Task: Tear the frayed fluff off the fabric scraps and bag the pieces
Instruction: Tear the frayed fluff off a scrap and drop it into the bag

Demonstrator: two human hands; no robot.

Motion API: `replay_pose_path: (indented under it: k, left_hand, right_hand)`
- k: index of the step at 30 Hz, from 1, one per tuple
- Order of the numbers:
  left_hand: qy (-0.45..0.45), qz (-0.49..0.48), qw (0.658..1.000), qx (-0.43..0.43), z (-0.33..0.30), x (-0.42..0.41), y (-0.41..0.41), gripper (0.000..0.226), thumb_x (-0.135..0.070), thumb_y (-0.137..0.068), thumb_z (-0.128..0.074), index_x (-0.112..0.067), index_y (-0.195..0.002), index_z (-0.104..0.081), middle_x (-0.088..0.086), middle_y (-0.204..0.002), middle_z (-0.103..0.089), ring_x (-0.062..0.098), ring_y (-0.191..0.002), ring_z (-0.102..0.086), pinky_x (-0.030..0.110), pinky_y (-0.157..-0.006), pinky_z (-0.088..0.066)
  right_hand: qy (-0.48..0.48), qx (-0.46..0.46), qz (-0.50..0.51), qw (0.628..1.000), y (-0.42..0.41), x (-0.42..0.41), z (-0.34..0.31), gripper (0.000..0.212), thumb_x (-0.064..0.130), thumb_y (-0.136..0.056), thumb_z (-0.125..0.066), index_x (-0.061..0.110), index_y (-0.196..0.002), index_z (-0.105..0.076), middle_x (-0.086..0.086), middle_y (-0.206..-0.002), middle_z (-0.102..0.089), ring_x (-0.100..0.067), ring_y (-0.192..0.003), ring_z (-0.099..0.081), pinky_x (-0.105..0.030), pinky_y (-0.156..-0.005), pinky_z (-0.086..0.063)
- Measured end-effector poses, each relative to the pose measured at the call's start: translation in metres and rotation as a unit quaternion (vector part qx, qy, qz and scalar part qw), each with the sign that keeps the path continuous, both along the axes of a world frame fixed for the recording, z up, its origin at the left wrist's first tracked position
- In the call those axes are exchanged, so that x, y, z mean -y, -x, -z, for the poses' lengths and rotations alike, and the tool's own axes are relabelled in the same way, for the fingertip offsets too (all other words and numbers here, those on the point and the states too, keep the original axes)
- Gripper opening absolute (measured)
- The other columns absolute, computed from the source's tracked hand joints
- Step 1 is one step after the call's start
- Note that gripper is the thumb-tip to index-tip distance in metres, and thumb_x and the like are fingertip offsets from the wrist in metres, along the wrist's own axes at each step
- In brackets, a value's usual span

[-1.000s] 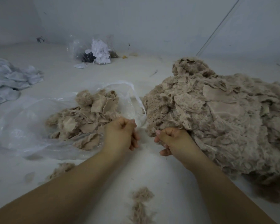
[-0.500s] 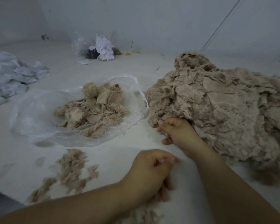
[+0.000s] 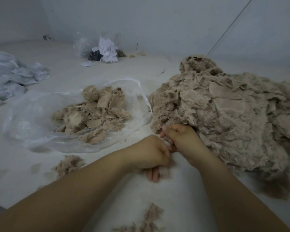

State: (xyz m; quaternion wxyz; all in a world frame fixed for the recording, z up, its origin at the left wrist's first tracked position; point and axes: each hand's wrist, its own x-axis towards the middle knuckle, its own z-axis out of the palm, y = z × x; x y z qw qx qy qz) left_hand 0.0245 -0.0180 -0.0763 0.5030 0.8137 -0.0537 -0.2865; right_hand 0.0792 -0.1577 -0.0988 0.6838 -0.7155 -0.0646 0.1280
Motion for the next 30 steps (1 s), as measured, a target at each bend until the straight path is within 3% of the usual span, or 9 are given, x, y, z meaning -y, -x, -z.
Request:
replay_pose_path:
  k: [2,3,6,9,11,14,20,24,30]
  left_hand:
    - [0.040,0.078,0.993,-0.078,-0.009,-0.008,0.001,0.019,-0.021,-0.096,-0.063,-0.004,-0.094,-0.071,0.015,-0.075,-0.072,0.023,-0.048,-0.066,0.024,-0.042,-0.051]
    - [0.051,0.046,0.996,-0.050,-0.012,-0.011,-0.003,0.016,-0.019,-0.097,-0.062,-0.007,-0.093,-0.072,0.013,-0.071,-0.071,0.021,-0.045,-0.064,0.023,-0.041,-0.050]
    - [0.068,-0.191,0.971,0.127,-0.012,-0.015,-0.026,0.028,-0.011,-0.086,-0.072,-0.014,-0.060,-0.065,0.008,-0.047,-0.054,0.018,-0.033,-0.043,0.017,-0.034,-0.032]
    - [0.083,-0.354,0.904,0.223,0.001,-0.014,-0.045,0.021,-0.006,-0.081,-0.073,-0.014,-0.069,-0.058,0.004,-0.053,-0.052,0.021,-0.042,-0.044,0.022,-0.039,-0.033]
    - [-0.014,-0.336,0.902,0.271,0.012,-0.009,-0.050,0.018,-0.016,-0.081,-0.072,-0.019,-0.086,-0.055,0.003,-0.070,-0.055,0.022,-0.057,-0.055,0.028,-0.049,-0.040]
    - [-0.135,-0.293,0.888,0.327,0.026,0.002,-0.051,0.020,-0.020,-0.082,-0.064,-0.015,-0.070,-0.050,0.008,-0.076,-0.055,0.028,-0.073,-0.058,0.032,-0.054,-0.038]
    - [-0.054,-0.246,0.881,0.400,0.036,0.009,-0.032,0.019,-0.008,-0.086,-0.064,-0.001,-0.072,-0.054,0.011,-0.064,-0.052,0.021,-0.059,-0.047,0.035,-0.055,-0.037]
    - [0.047,-0.221,0.909,0.350,0.030,0.007,-0.027,0.020,0.004,-0.082,-0.064,0.008,-0.067,-0.051,0.007,-0.059,-0.043,0.009,-0.054,-0.040,0.027,-0.051,-0.033]
    - [0.141,-0.145,0.925,0.322,0.019,0.007,-0.014,0.033,0.012,-0.070,-0.056,-0.011,-0.050,-0.043,-0.015,-0.047,-0.042,-0.003,-0.046,-0.039,0.012,-0.048,-0.031]
  right_hand:
    - [0.010,0.004,-0.001,1.000,0.000,0.000,-0.001,0.038,0.027,-0.097,-0.060,0.016,-0.061,-0.069,0.005,-0.047,-0.043,-0.009,-0.047,-0.045,-0.026,-0.049,-0.048]
    - [0.014,0.005,-0.003,1.000,0.001,0.000,-0.001,0.038,0.027,-0.097,-0.060,0.017,-0.061,-0.068,0.005,-0.046,-0.045,-0.008,-0.045,-0.046,-0.025,-0.047,-0.046]
    - [0.022,0.002,-0.004,1.000,0.000,0.000,-0.001,0.037,0.027,-0.098,-0.058,0.018,-0.063,-0.066,0.008,-0.046,-0.047,-0.004,-0.044,-0.045,-0.020,-0.043,-0.043]
    - [0.044,0.009,0.007,0.999,-0.001,0.000,-0.001,0.036,0.029,-0.098,-0.058,0.015,-0.065,-0.067,0.007,-0.047,-0.044,-0.005,-0.045,-0.041,-0.018,-0.043,-0.040]
    - [0.046,0.006,0.009,0.999,-0.001,-0.001,-0.001,0.036,0.029,-0.097,-0.059,0.015,-0.066,-0.067,0.008,-0.047,-0.043,-0.005,-0.045,-0.041,-0.018,-0.042,-0.039]
    - [0.044,0.001,0.011,0.999,0.000,-0.001,-0.002,0.035,0.030,-0.098,-0.058,0.015,-0.067,-0.065,0.008,-0.048,-0.043,-0.004,-0.045,-0.039,-0.017,-0.042,-0.039]
    - [-0.025,-0.039,0.044,0.998,0.002,-0.001,-0.007,0.028,0.026,-0.099,-0.055,0.024,-0.074,-0.065,0.006,-0.050,-0.041,-0.005,-0.046,-0.036,-0.019,-0.042,-0.037]
    - [-0.056,-0.066,0.059,0.994,0.000,-0.002,-0.009,0.014,0.022,-0.099,-0.055,0.025,-0.093,-0.067,0.005,-0.049,-0.040,-0.005,-0.044,-0.036,-0.019,-0.041,-0.037]
    - [-0.020,-0.049,0.061,0.997,0.000,-0.005,-0.009,0.034,0.028,-0.096,-0.060,0.029,-0.063,-0.067,0.001,-0.050,-0.036,-0.010,-0.045,-0.036,-0.024,-0.046,-0.039]
